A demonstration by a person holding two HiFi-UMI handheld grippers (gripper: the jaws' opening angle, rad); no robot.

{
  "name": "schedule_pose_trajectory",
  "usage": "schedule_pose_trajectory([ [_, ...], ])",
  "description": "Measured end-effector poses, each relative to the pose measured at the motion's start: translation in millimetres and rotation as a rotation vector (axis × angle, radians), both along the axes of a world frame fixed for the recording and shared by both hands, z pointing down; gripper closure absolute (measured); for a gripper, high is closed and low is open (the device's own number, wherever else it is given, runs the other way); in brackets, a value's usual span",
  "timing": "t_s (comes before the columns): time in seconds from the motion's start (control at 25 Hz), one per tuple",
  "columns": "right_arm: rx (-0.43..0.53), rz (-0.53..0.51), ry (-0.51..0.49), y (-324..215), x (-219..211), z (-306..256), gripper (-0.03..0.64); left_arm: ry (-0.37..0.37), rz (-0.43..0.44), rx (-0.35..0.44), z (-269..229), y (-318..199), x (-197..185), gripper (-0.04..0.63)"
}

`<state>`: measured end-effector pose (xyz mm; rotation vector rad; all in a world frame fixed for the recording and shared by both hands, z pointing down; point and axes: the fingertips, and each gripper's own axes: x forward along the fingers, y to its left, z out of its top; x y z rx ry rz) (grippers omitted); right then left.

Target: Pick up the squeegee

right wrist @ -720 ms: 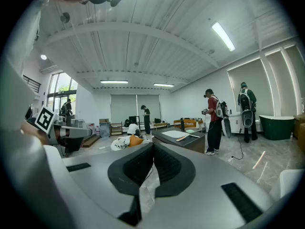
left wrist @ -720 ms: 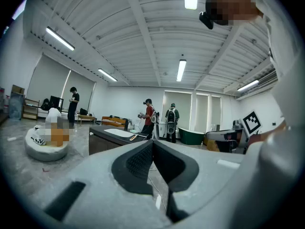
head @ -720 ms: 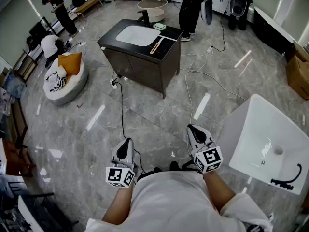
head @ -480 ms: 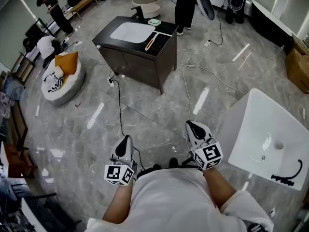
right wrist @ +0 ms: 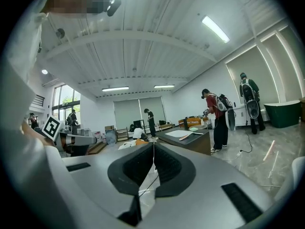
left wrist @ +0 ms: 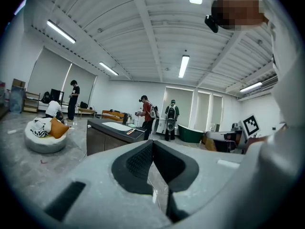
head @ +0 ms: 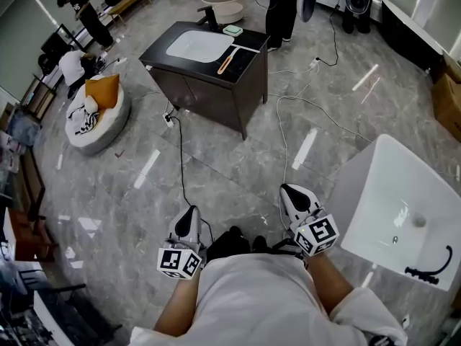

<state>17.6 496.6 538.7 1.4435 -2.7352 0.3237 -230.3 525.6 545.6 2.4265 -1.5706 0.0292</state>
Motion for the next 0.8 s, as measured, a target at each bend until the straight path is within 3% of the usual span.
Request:
schedule_pose_trajectory([
  [0.28,-0.034,0.026,0.002,-21.1,4.5,13.3,0.601,0.005,0.010,-0.023,14.0,-29.5,-5.4,0.581],
  [0.52,-0.073,0.020,0.037,-56.9,0.4,25.1,0.601,0.057,0.043,-0.108,51.3,-82.4,1.5,0.581],
  [0.8,-0.098,-0.015,0.081,-141.2,-16.4,24.7,0.601,0.090,0.064,-0.116,52.7,-168.3,3.7,0.581],
])
